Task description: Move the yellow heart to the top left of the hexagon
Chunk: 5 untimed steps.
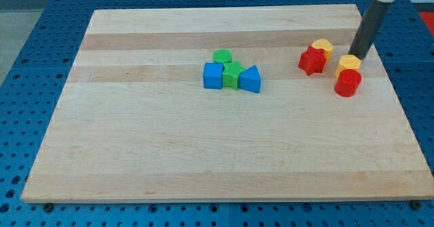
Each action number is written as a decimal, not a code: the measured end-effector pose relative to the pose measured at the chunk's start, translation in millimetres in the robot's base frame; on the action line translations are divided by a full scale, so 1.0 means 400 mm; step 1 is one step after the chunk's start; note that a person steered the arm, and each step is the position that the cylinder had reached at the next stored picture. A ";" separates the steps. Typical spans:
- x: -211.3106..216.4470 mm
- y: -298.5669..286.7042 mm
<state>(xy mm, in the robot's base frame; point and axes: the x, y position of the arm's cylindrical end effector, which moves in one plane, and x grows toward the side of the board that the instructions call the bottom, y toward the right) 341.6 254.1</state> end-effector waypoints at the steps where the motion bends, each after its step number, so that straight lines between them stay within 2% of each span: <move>1: -0.055 0.000; 2: -0.088 -0.004; 4: -0.089 -0.148; 5: -0.081 -0.172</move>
<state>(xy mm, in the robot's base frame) 309.1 185.4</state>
